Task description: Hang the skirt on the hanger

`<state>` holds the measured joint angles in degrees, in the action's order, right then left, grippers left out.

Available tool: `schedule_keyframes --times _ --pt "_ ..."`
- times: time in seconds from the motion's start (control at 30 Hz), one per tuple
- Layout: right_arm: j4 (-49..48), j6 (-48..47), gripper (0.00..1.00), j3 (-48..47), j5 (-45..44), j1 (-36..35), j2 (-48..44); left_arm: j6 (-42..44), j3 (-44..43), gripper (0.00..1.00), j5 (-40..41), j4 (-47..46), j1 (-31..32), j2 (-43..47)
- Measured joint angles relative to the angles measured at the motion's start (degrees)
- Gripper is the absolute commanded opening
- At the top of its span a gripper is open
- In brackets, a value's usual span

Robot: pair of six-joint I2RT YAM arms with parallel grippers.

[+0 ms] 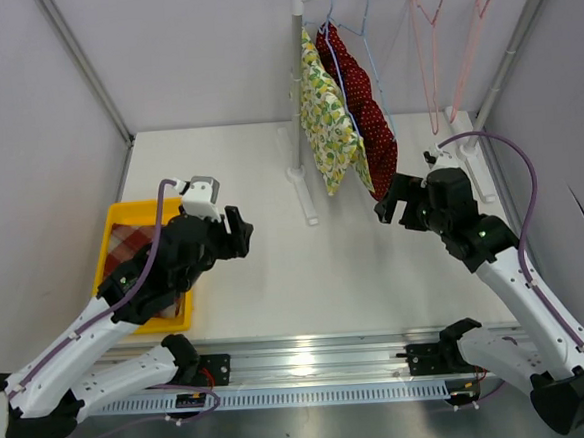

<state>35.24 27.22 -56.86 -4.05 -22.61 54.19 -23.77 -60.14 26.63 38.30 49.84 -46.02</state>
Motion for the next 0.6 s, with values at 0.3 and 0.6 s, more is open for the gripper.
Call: schedule_keyframes --times 0.3,0.6 --pt "-0.2 0.0 0.99 0.0 2.1 0.2 0.0 -3.8 -0.8 0.75 3.3 2.8 -2.8 -1.9" --pt "-2.1 0.0 0.99 0.0 7.5 0.2 2.2 -13.1 4.8 0.77 3.2 7.8 -32.0 -3.7"
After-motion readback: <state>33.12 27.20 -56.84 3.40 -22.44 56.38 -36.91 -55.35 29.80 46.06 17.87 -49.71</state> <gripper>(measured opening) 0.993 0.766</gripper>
